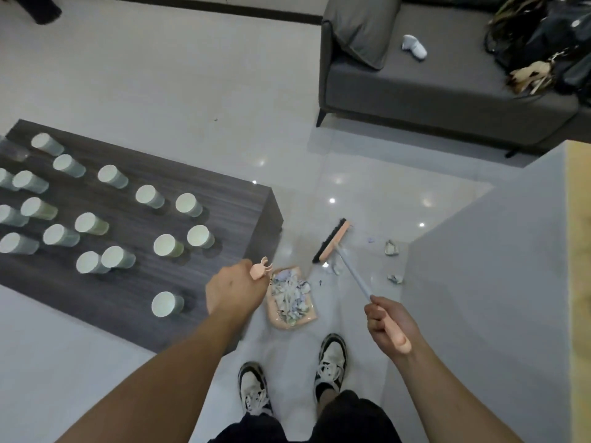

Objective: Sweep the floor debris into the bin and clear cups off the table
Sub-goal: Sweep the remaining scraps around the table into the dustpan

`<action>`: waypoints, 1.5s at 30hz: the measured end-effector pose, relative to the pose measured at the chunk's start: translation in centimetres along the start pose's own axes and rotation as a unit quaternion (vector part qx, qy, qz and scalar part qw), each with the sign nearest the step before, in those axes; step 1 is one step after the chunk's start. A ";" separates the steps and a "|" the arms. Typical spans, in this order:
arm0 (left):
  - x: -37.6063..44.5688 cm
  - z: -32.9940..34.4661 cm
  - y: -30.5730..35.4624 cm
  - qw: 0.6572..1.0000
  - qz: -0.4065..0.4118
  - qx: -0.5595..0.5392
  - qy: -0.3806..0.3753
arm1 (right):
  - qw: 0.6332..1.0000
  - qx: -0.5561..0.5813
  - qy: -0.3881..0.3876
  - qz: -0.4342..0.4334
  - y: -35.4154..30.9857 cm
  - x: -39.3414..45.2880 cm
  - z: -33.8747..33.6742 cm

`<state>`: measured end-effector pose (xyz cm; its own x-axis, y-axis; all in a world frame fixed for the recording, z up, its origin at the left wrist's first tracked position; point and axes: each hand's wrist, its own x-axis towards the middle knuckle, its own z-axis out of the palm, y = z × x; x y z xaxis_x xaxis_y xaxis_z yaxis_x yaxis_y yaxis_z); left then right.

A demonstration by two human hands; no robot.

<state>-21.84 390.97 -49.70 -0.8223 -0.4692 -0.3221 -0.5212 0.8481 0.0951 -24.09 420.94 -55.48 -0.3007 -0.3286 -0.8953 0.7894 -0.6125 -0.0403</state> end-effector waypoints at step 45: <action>-0.7 1.1 -5.2 0.996 0.061 -0.058 -0.013 | 0.691 -0.676 0.249 -0.050 13.1 -4.6 -8.0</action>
<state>-18.35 387.17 -51.04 -0.8761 -0.3564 -0.3247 -0.4412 0.8642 0.2420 -8.09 420.15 -55.43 -0.4344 0.1615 -0.8861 0.6577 0.7291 -0.1895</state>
